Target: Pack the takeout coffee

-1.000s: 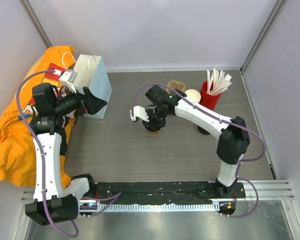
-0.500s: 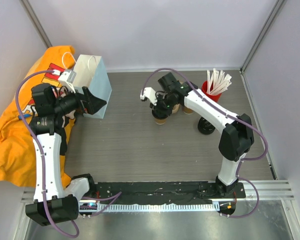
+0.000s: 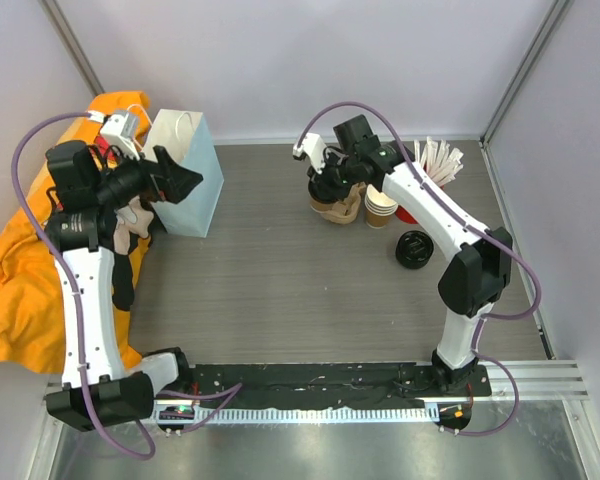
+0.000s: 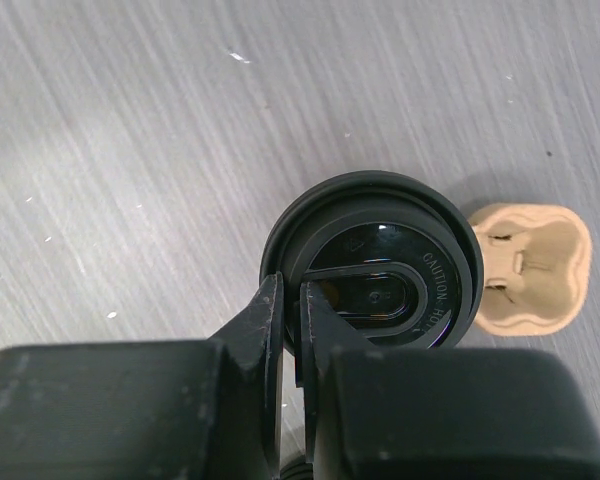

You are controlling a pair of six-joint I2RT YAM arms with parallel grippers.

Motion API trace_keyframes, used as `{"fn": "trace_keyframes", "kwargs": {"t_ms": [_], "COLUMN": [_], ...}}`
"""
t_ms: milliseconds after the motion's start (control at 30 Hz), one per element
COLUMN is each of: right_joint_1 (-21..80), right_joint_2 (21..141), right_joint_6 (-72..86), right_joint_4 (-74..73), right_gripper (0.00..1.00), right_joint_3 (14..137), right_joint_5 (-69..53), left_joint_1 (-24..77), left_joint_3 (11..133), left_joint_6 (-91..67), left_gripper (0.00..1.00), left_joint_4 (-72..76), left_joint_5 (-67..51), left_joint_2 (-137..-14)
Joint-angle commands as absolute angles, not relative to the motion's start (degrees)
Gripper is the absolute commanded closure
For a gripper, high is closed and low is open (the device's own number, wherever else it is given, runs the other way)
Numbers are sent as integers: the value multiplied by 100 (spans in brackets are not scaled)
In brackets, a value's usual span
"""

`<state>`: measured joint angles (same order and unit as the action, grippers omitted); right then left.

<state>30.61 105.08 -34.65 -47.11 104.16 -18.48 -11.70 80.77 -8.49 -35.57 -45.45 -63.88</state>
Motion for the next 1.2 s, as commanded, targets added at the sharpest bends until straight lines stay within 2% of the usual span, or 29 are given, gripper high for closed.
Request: {"fn": "trace_keyframes", "kwargs": {"t_ms": [0,233,500,1167], "right_joint_1": [2927,2795,2637,2558], "right_joint_2": [10652,10837,10960,11118], "right_joint_6": [-3199,-3147,-3138,-3155], "right_joint_4": [-4518,-4535,-4535,-4658], "right_gripper": [99,99,99,99], "right_joint_3": [10758,10828,10863,10881], "right_joint_5": [-1627,-1442,-1336,-1345], "left_joint_1": [-1204,-1204,-1178,-993], "left_joint_3": [8586,8956,9290,9290], "left_joint_6": [-589,-316,-334,122], "left_gripper": [0,0,0,0], "left_joint_4": [-3542,-3410,-3199,-3094], "left_joint_5": [-4316,-3955,-4122,-4271], "left_joint_2": [-6644,-7145,-7655,-8138]}}
